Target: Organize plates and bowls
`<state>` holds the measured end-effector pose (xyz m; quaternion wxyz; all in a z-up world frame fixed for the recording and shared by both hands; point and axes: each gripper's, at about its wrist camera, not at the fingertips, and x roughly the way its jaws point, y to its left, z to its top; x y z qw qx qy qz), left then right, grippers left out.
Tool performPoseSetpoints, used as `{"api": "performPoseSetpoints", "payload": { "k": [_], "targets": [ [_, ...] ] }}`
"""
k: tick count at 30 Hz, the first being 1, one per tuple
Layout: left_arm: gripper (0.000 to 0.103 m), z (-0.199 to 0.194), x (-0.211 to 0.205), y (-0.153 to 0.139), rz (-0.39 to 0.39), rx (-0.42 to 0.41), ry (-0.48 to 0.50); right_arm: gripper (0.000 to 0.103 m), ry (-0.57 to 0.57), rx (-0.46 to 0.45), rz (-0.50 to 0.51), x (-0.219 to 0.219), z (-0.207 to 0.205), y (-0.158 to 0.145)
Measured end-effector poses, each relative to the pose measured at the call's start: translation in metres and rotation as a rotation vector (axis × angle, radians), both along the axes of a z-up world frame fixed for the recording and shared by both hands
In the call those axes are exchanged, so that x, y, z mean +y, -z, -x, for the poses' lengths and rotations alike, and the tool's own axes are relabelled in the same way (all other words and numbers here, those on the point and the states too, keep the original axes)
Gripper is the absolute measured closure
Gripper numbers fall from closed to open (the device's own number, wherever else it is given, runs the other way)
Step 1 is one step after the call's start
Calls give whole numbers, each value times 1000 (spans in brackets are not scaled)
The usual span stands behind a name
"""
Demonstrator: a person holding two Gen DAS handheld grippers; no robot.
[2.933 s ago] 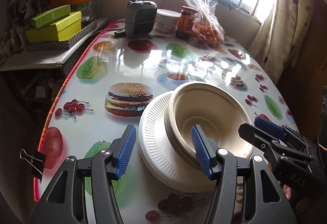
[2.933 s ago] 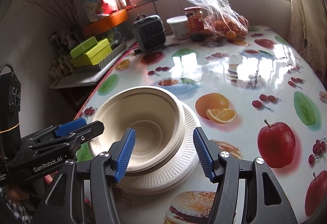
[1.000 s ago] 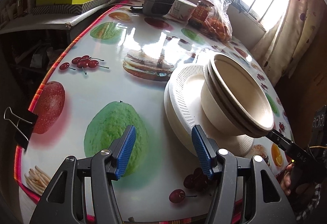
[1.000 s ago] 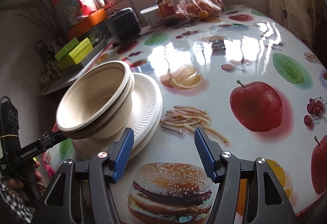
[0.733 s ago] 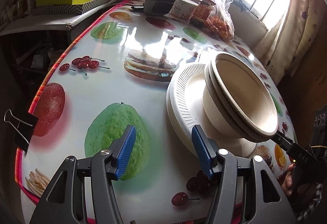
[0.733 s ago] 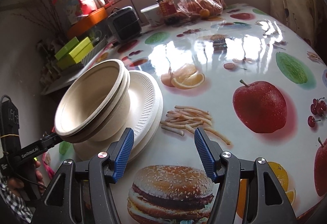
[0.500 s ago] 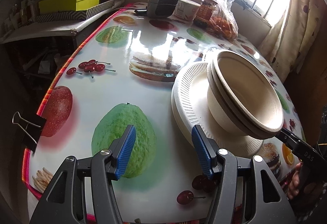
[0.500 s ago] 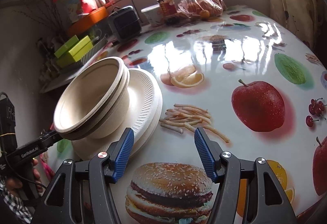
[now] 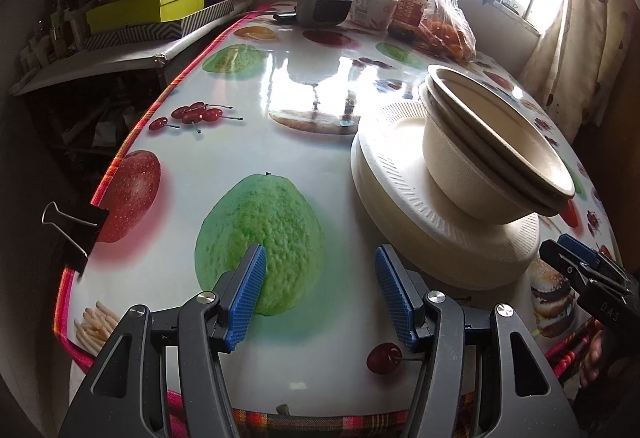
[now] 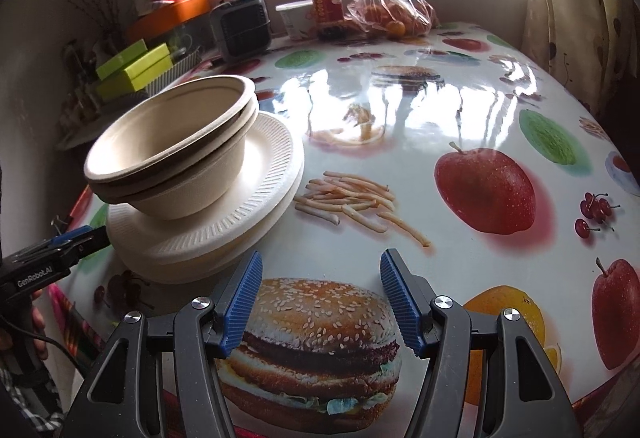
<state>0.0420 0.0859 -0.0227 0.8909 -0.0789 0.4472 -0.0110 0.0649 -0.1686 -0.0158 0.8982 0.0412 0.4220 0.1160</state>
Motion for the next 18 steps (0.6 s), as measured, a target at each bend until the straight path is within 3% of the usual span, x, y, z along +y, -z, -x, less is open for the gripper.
{"api": "performPoseSetpoints", "payload": {
  "k": [18],
  "targets": [
    [45, 3, -8, 3, -68, -15, -10, 27, -35, -21, 79, 19, 6, 4]
  ]
}}
